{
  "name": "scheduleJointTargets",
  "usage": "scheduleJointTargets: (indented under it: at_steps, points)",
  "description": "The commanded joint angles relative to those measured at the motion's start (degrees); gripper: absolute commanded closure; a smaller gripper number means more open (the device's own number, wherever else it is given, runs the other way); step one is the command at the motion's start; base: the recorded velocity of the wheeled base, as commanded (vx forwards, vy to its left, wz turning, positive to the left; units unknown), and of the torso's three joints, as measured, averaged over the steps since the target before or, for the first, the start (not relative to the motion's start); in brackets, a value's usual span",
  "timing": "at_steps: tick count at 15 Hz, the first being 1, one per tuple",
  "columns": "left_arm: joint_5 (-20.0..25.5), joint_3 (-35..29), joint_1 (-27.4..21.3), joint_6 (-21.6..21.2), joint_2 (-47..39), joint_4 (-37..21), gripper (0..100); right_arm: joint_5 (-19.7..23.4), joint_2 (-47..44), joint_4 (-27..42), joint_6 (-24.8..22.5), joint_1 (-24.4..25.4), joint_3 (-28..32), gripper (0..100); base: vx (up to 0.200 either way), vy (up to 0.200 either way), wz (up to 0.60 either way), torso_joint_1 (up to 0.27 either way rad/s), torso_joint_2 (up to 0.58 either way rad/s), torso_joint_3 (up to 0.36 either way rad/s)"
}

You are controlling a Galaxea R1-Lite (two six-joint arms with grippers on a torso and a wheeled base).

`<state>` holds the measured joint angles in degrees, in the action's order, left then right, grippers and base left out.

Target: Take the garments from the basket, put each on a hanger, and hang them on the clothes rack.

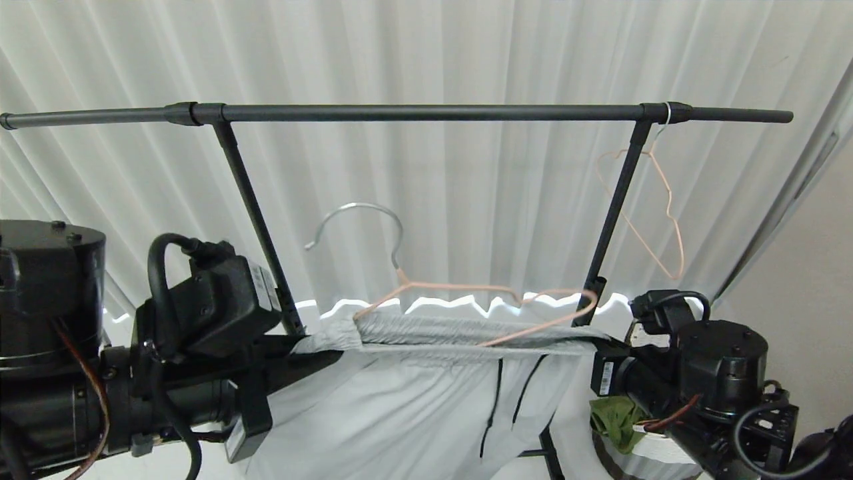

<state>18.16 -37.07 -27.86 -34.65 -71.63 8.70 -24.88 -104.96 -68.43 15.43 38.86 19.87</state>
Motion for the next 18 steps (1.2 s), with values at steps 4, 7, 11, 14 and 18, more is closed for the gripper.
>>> scheduleJointTargets:
  at_steps: [4, 7, 11, 14, 18]
  points:
    - [-1.38, 6.4, 0.08, -6.31, 0.88, -0.09, 100, 0.97, 4.15, -0.04, -1.55, -0.63, -3.7, 100, 0.0, 0.0, 0.0, 0.0, 0.0, 0.0]
    - [-4.98, 8.16, 0.08, -8.86, 0.53, -0.18, 100, 3.26, 6.52, 0.49, -3.57, -0.63, -5.28, 100, 0.0, 0.0, 0.0, 0.0, 0.0, 0.0]
    - [-6.47, 10.18, -0.01, -15.63, -1.41, -0.18, 100, 7.48, 7.93, 0.57, -9.37, 0.95, -4.75, 100, 0.0, 0.0, 0.0, 0.0, 0.0, 0.0]
    - [-9.55, 10.26, -0.09, -19.23, -4.31, -0.18, 100, 11.17, 8.72, 1.54, -14.73, 3.76, -4.67, 100, 0.0, 0.0, 0.0, 0.0, 0.0, 0.0]
    - [-11.4, 10.18, -0.36, -18.97, -6.94, -0.09, 100, 11.87, 9.69, 7.08, -18.42, 9.04, 0.61, 100, 0.0, 0.0, 0.0, 0.0, 0.0, 0.0]
